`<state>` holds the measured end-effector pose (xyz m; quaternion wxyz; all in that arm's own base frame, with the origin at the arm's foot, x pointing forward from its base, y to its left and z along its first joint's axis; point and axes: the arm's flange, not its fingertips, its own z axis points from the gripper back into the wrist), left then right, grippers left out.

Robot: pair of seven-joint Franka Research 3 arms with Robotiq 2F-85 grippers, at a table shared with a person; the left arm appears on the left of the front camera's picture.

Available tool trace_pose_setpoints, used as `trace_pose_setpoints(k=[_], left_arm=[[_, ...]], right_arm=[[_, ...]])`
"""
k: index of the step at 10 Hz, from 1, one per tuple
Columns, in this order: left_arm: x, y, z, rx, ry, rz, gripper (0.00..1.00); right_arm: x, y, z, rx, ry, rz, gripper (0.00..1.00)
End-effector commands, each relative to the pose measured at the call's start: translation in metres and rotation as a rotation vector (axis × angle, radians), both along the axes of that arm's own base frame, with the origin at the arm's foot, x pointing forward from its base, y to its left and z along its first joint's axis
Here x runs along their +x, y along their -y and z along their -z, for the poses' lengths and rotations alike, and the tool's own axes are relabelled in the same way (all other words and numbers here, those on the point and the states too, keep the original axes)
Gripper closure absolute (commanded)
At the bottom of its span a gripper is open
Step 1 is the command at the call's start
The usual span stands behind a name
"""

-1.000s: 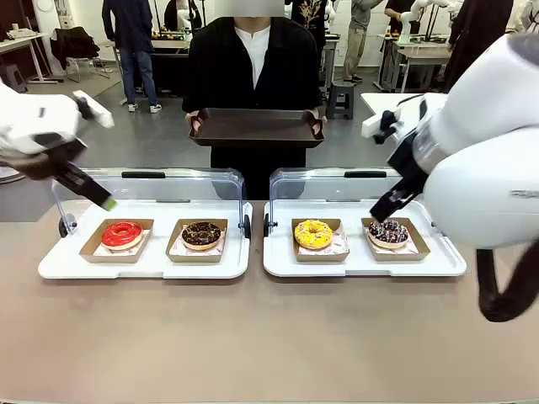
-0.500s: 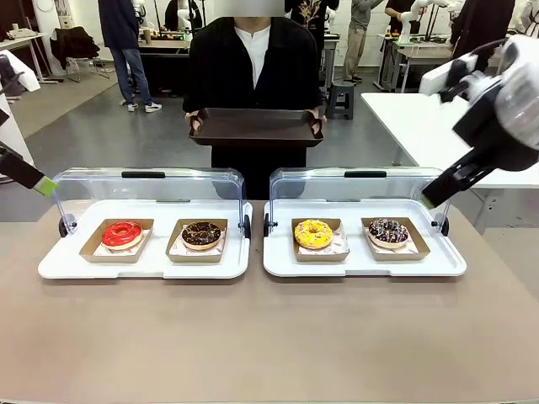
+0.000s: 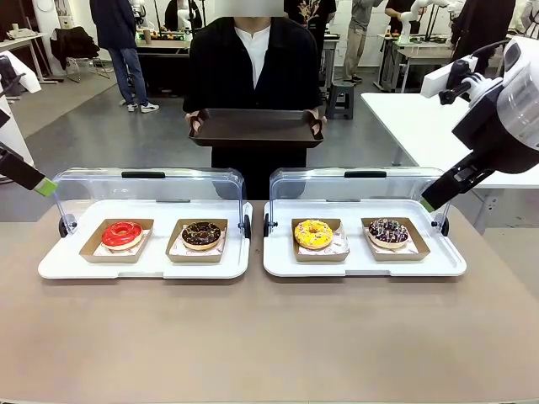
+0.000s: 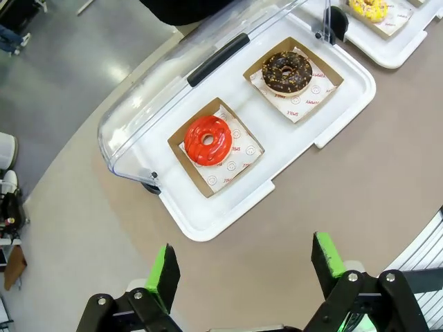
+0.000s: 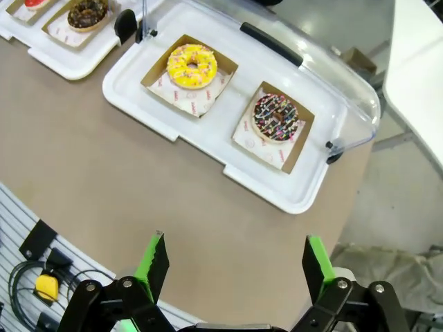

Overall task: Provide the desired donut to the person.
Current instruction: Pick up and lift the Paper togo box containing the Donut pointed at by the person.

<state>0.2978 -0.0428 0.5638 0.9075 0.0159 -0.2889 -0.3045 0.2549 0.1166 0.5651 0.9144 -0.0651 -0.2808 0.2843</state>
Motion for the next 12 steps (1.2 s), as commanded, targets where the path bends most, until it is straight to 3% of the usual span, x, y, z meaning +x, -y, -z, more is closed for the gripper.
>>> trace_pose_setpoints(k=[1,2,3,4,6,9,12], left_arm=[[0.000,0.000,0.000,0.000,0.000,-0.001,0.00],[0.012,-0.011,-0.004,-0.165,-0.089,0.087,0.00],[0.020,-0.030,-0.016,-0.324,-0.154,0.179,0.00],[0.029,-0.048,-0.028,-0.432,-0.175,0.255,0.00],[0.052,-0.074,-0.049,-0.494,-0.205,0.343,0.00],[0.066,-0.113,-0.075,-0.587,-0.120,0.497,0.00],[0.073,-0.160,-0.074,-0.703,-0.024,0.707,0.00]], right_arm=[[-0.002,0.001,-0.002,0.004,0.007,0.001,0.00],[0.008,0.015,-0.011,0.128,0.054,-0.083,0.00],[0.012,0.035,-0.027,0.269,0.034,-0.171,0.00],[0.014,0.054,-0.044,0.363,0.048,-0.235,0.00],[0.021,0.090,-0.068,0.584,0.039,-0.390,0.00],[0.040,0.138,-0.075,0.756,0.014,-0.630,0.00],[0.050,0.168,-0.066,0.793,0.036,-0.661,0.00]])
